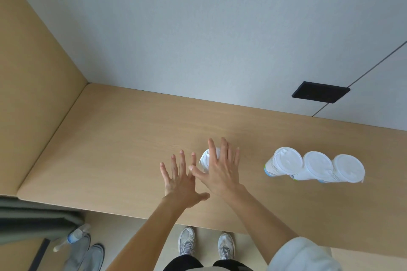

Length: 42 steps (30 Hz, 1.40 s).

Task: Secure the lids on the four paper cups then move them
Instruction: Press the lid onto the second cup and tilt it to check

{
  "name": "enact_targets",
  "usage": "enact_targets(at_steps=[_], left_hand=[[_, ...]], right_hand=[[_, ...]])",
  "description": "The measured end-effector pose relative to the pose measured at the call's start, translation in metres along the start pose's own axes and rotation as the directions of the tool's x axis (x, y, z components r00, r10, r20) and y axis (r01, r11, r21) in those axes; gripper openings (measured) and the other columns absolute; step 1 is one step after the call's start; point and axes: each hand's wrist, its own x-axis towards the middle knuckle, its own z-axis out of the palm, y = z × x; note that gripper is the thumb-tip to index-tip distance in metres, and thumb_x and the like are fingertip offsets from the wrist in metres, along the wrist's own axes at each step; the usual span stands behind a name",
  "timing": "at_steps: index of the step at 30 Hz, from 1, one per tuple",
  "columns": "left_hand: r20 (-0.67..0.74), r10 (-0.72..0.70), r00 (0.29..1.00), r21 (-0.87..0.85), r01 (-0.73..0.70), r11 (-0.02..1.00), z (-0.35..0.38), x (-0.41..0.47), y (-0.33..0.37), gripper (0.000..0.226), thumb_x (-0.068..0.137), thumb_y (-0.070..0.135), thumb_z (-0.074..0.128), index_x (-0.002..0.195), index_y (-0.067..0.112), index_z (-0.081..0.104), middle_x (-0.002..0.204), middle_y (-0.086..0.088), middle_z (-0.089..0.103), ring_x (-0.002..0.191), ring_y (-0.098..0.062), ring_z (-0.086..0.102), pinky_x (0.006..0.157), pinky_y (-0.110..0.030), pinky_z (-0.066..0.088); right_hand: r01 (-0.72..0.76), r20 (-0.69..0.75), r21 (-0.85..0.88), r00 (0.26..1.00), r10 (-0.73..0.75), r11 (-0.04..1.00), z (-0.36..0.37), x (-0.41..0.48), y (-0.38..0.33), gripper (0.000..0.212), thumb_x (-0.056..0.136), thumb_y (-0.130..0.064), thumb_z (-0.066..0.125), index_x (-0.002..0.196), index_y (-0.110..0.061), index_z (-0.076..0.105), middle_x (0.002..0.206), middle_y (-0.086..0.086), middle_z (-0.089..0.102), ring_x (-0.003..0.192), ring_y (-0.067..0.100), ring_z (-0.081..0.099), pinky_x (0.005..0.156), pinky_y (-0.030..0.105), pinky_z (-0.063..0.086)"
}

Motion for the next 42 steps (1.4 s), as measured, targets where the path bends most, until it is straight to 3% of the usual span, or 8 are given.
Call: enact_targets(at_steps=[4,8,15,18,23,27,33,42], left_hand=[[-0.133,0.035,0.99,0.035,-0.031,0.999,-0.025,-0.011,0.006,0.138,0.073,0.093,0.047,0.154,0.019,-0.037,0.163,-0.018,-0.037,0.153,-0.044,-0.027,0.117,-0.072,-0.013],[-0.284,0.153,0.946,0.039,-0.149,0.988,-0.052,-0.025,0.035,0.14,0.072,0.093,0.048,0.151,0.019,-0.041,0.162,-0.017,-0.04,0.152,-0.044,-0.029,0.119,-0.068,-0.013],[-0.246,0.39,0.887,-0.09,-0.422,0.902,-0.052,-0.017,0.145,0.137,0.078,0.075,0.067,0.156,0.02,-0.031,0.166,-0.012,-0.034,0.156,-0.038,-0.023,0.127,-0.05,-0.001],[-0.107,0.33,0.938,-0.101,-0.34,0.935,-0.028,0.009,0.178,0.136,0.081,0.067,0.072,0.157,0.019,-0.031,0.166,-0.013,-0.034,0.156,-0.04,-0.022,0.128,-0.049,0.0],[0.013,0.162,0.987,0.019,-0.162,0.987,0.004,0.039,0.202,0.137,0.082,0.067,0.07,0.149,0.019,-0.04,0.165,-0.015,-0.035,0.154,-0.043,-0.024,0.128,-0.053,-0.003],[0.049,0.089,0.995,0.041,-0.091,0.995,0.014,0.051,0.222,0.134,0.083,0.072,0.064,0.141,0.024,-0.047,0.16,-0.016,-0.043,0.151,-0.042,-0.031,0.127,-0.055,-0.007],[0.078,0.041,0.996,0.04,-0.045,0.998,0.018,0.055,0.244,0.127,0.086,0.072,0.059,0.149,0.023,-0.039,0.156,-0.017,-0.047,0.149,-0.043,-0.035,0.126,-0.057,-0.009],[0.027,0.032,0.999,0.03,-0.033,0.999,0.027,0.027,0.239,0.125,0.087,0.072,0.057,0.143,0.023,-0.043,0.157,-0.016,-0.046,0.15,-0.041,-0.034,0.126,-0.057,-0.008]], right_hand=[[-0.011,-0.038,0.051,0.999,0.013,0.999,-0.025,-0.008,0.018,0.104,0.08,-0.086,0.043,0.156,-0.015,0.045,0.155,0.025,0.043,0.142,0.044,0.044,0.117,0.066,0.03],[-0.032,-0.055,0.087,0.998,0.037,0.996,-0.061,-0.015,0.067,0.101,0.087,-0.082,0.031,0.164,-0.017,0.027,0.165,0.022,0.027,0.155,0.038,0.023,0.126,0.057,0.014],[-0.08,-0.147,-0.018,0.986,0.076,0.997,-0.089,-0.02,0.182,0.103,0.08,-0.081,0.046,0.156,-0.012,0.042,0.151,0.023,0.047,0.139,0.039,0.049,0.117,0.068,0.03],[-0.085,-0.109,-0.045,0.991,0.08,0.995,-0.086,-0.016,0.214,0.103,0.076,-0.081,0.047,0.152,-0.012,0.045,0.146,0.025,0.052,0.129,0.042,0.059,0.114,0.07,0.034],[-0.028,-0.045,-0.08,0.999,0.025,0.996,-0.067,0.0,0.235,0.095,0.081,-0.076,0.045,0.148,-0.01,0.054,0.142,0.026,0.056,0.125,0.043,0.061,0.118,0.065,0.024],[0.063,-0.046,-0.111,0.997,-0.069,0.992,-0.053,0.015,0.238,0.085,0.088,-0.073,0.047,0.144,-0.01,0.058,0.134,0.024,0.06,0.122,0.04,0.061,0.117,0.067,0.028],[0.144,-0.069,-0.13,0.986,-0.154,0.981,-0.041,0.024,0.24,0.082,0.085,-0.066,0.046,0.144,-0.01,0.057,0.122,0.019,0.066,0.099,0.037,0.069,0.12,0.069,0.017],[0.192,-0.136,-0.07,0.97,-0.2,0.979,-0.037,0.0,0.232,0.073,0.09,-0.057,0.051,0.148,-0.013,0.052,0.135,0.018,0.063,0.092,0.038,0.07,0.118,0.074,0.023]])
